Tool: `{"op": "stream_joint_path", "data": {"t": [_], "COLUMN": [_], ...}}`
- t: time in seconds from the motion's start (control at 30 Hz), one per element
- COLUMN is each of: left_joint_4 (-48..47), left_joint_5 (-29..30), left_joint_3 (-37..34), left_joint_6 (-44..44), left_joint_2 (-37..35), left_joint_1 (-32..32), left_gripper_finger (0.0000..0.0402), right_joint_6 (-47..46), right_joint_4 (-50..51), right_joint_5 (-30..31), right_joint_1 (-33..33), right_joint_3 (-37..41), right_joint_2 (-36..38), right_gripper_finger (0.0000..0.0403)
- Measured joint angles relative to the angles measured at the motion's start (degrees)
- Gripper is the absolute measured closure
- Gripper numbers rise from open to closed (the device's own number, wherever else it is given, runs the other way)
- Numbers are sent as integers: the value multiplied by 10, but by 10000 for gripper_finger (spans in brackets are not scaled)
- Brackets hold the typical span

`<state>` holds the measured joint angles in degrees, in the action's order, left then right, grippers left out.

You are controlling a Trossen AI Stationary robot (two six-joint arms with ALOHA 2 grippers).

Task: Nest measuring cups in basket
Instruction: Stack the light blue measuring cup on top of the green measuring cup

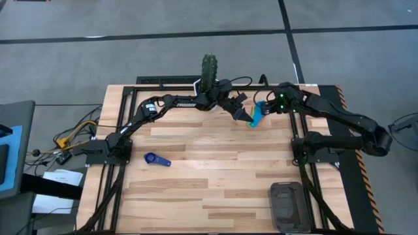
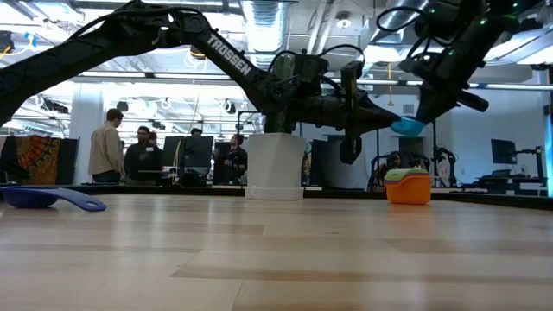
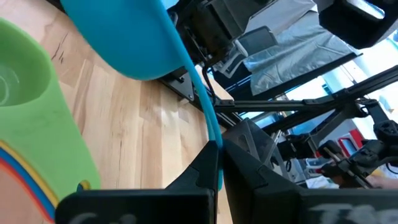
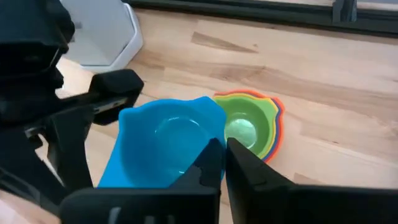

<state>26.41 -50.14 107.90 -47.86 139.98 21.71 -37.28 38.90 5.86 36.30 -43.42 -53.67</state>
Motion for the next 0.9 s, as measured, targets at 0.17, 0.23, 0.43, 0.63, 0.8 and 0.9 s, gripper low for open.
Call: {"op": "stream_joint_path", "data": {"t": [0.17,0.23,0.43,0.63,0.8,0.9], "left_joint_4": [3,5,4,6,4,6], "left_joint_5": [0,-1,-3,-6,-5,1], "left_joint_3": [0,0,0,0,0,0], "left_joint_6": [2,4,6,1,1,2], "left_joint_2": [0,0,-1,-2,-2,-3], "left_joint_1": [0,0,0,0,0,0], "left_gripper_finger": [401,401,401,401,398,382], "right_joint_6": [-4,-4,-3,1,-12,-29], "right_joint_4": [-26,-26,-26,-19,-12,14], "right_joint_5": [-1,-3,-16,-17,-25,-29], "right_joint_1": [-1,-1,6,5,7,15], "right_joint_3": [0,0,0,0,0,-6], "right_joint_2": [3,5,5,4,4,4], "right_gripper_finger": [333,320,327,372,391,387]}}
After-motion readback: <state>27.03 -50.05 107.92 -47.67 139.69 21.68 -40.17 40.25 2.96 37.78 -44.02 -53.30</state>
